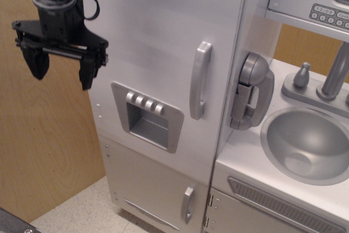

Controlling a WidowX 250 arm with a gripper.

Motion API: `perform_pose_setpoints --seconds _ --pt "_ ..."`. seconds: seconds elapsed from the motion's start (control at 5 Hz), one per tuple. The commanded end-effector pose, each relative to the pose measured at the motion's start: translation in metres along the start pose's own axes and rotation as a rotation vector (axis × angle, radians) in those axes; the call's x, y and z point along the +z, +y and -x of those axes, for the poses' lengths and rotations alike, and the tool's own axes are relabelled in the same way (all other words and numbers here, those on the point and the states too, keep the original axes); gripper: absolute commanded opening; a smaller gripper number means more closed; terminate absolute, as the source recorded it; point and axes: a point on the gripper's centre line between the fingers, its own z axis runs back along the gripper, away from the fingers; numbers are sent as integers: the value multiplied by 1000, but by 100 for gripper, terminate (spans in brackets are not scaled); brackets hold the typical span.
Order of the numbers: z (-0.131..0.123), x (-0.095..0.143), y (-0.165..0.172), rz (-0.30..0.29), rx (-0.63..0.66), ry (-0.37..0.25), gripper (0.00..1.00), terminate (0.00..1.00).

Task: Open fridge

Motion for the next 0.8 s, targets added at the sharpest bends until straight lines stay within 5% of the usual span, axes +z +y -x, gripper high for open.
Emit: perform_pose_setpoints --seconds 0.0,0.2,0.6 --pt "4 16 -73 64 -136 -31 100 0" --pt "9 24 -107 117 -176 -86 100 0" --pt "-9 21 -145 132 -159 -213 100 0"
